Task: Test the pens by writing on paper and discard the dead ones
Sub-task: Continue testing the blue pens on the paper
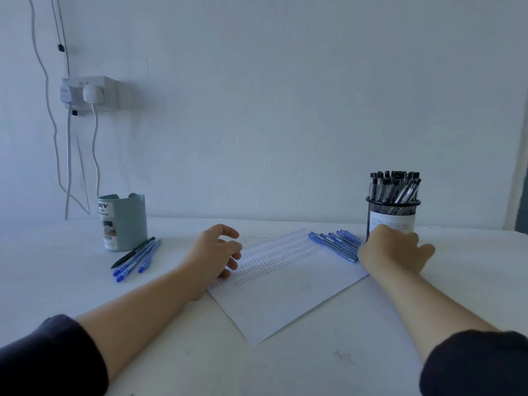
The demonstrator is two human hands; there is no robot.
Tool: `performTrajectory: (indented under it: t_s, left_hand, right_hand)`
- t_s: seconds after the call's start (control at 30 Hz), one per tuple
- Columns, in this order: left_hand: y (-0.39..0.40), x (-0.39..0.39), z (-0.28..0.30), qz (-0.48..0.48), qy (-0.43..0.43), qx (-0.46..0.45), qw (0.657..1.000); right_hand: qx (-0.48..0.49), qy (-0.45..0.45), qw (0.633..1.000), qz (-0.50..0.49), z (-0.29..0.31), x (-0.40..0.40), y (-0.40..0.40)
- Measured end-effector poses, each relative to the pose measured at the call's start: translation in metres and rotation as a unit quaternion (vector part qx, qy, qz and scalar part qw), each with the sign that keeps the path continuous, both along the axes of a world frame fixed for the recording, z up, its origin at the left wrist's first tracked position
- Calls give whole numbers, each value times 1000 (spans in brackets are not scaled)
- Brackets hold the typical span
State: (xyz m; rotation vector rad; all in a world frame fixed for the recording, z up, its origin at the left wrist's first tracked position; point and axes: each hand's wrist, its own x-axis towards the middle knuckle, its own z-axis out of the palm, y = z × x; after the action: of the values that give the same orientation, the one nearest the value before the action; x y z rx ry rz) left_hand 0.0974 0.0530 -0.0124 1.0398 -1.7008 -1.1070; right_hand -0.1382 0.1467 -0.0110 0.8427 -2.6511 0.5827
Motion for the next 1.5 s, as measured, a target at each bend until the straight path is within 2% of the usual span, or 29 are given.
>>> performTrajectory:
  t_s: [0.13, 0.23, 0.37, 0.47, 0.53, 0.6, 0.7, 0.77, 0.87, 1.0, 1.07, 1.2, 1.33, 1.5]
  left_hand:
    - [-1, 0, 0, 9, 7, -8, 1000]
    - [-7, 4, 3, 28, -23, -46, 998]
    - [-25, 22, 7, 107, -123, -165, 973]
    - [-41, 41, 11, 203, -184, -204, 940]
    - [-53, 60, 14, 295, -240, -206, 902]
    - [-69, 79, 11, 328, -293, -168, 882]
    - [-88, 102, 0, 285, -397, -77, 869]
    - [-91, 105, -6, 262, -433, -64, 860]
    - [-81, 99, -2, 236, -435, -100, 863]
    - [-72, 84, 1, 165, -396, -147, 891]
    - [-69, 77, 0, 128, -403, -154, 893]
    - [-68, 71, -1, 132, -443, -171, 870]
    - [-62, 69, 5, 179, -491, -206, 828]
    - [-45, 62, 14, 193, -534, -131, 813]
  right_hand:
    - [8, 33, 998, 45, 3, 7, -2]
    - [0, 43, 986, 162, 7, 21, -11]
    - [21, 12, 924, 381, 7, 56, -17]
    - [93, -74, 875, 470, -1, 75, -20]
    - [136, -123, 861, 475, -5, 82, -22]
    - [152, -131, 860, 470, -7, 82, -22]
    - [158, -125, 852, 484, -6, 77, -20]
    - [162, -137, 848, 485, -6, 74, -20]
    - [157, -153, 852, 476, -9, 72, -23]
    - [159, -154, 852, 475, -11, 70, -24]
    - [158, -157, 851, 475, -13, 69, -26]
    - [161, -157, 851, 475, -13, 68, -27]
    - [166, -159, 850, 475, -13, 68, -26]
    - [168, -159, 849, 474, -13, 67, -27]
